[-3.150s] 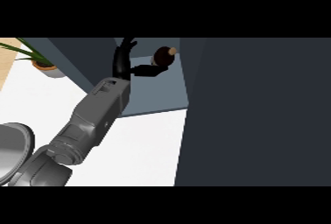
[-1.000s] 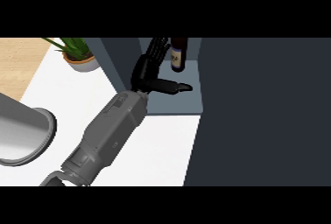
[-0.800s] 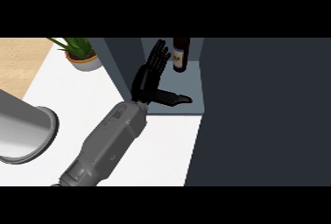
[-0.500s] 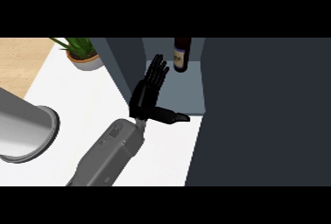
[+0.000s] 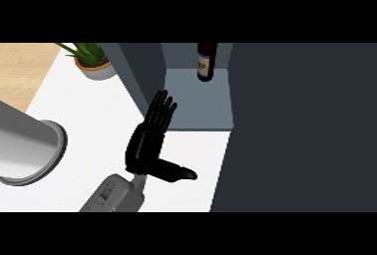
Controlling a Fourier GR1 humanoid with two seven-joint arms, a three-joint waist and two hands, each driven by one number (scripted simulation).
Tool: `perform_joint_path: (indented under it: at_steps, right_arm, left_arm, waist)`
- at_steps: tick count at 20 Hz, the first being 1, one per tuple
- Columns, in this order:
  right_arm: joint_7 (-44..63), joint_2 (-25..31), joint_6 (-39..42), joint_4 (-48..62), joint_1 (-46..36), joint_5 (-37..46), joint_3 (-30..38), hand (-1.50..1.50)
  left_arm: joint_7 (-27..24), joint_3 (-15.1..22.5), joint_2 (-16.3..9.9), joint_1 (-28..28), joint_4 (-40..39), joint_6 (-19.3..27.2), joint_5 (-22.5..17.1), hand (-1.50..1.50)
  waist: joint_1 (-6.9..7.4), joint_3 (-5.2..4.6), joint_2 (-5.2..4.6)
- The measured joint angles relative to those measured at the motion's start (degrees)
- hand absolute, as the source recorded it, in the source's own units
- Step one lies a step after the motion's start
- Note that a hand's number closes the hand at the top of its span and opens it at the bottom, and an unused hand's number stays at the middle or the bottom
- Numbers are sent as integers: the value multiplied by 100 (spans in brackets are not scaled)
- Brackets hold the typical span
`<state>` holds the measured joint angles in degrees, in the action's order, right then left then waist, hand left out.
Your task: Pick up the wine, place it into the cabinet and close the cabinet
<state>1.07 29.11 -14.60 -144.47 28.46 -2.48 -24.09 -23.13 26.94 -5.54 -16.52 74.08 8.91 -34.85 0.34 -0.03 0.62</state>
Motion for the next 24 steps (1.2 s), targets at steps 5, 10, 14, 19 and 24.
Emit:
perform_joint_path:
  at_steps: [5, 10, 14, 19, 24]
  right_arm:
    - [61, 157, 222, 8, -94, -1, -17, -150]
    - [61, 308, 528, 3, -159, -28, -119, -150]
    - [-29, 598, 1044, 26, -91, -58, -364, 150]
    - [-101, 794, 1478, 33, -169, -65, -800, 150]
    - [-55, 852, 1608, 46, -152, -53, -1051, 150]
  left_arm:
    - [-75, -48, -301, 733, 614, -261, -112, -150]
    - [-127, -320, -659, 1073, 929, -529, -244, -150]
    - [-294, -465, -879, 1345, 1079, -704, -237, -150]
    - [-354, -858, -1373, 1703, 1387, -1002, -388, -150]
    - [-326, -1278, -1745, 1949, 1526, -1278, -592, -150]
  waist:
    - [-27, -1, -21]
    - [-54, -1, -31]
    - [-56, 0, -27]
    - [-22, -5, -28]
    - [-43, -5, -34]
